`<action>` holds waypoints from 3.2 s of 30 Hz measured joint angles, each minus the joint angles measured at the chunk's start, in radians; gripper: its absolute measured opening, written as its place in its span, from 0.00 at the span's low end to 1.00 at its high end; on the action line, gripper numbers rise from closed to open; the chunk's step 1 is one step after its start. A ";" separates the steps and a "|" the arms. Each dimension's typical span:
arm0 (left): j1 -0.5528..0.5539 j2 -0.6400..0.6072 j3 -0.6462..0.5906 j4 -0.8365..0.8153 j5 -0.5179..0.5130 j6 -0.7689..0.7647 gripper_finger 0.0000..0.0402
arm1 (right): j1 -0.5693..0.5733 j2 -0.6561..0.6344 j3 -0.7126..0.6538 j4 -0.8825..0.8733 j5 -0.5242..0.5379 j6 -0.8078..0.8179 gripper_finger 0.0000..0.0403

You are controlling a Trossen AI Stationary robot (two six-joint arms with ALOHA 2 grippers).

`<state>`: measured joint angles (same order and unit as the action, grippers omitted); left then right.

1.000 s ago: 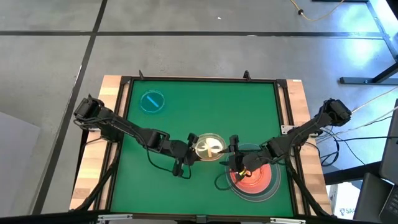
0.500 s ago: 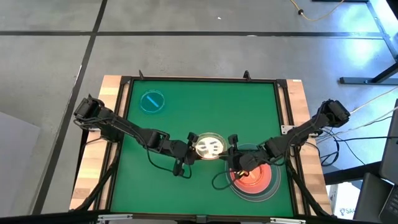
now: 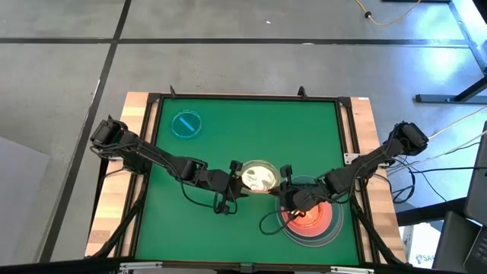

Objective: Stack plastic plates
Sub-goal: Stack the yellow plate on top of the yellow plate, then stack the blue plate on top of the yellow plate

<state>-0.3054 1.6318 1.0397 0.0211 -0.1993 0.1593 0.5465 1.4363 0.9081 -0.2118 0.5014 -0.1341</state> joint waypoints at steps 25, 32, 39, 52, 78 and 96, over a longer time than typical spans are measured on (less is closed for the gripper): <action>-0.001 -0.013 0.000 -0.005 -0.049 0.005 0.34 | 0.261 -0.013 0.054 -0.502 -0.321 0.809 0.02; -0.001 -0.013 0.000 -0.005 -0.051 0.005 0.34 | 0.251 -0.012 0.019 -0.400 -0.382 0.809 0.17; -0.001 -0.013 0.000 -0.009 -0.051 0.006 0.34 | 0.250 -0.012 0.024 -0.359 -0.445 0.775 0.40; 0.050 -0.013 0.000 -0.236 -0.333 -0.020 0.34 | 0.228 -0.012 0.047 -0.258 0.165 0.374 0.45; 0.492 -0.247 -0.428 -0.249 -0.442 -0.472 0.34 | -0.031 0.033 0.046 -0.129 -0.018 0.238 0.45; 0.649 -0.248 -0.593 -0.231 -0.329 -0.524 0.34 | -0.063 0.095 0.045 -0.083 -0.024 0.200 0.45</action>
<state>0.3435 1.3834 0.4469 -0.2104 -0.5281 -0.3645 0.4831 1.5311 0.9535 -0.2947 0.4776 0.0662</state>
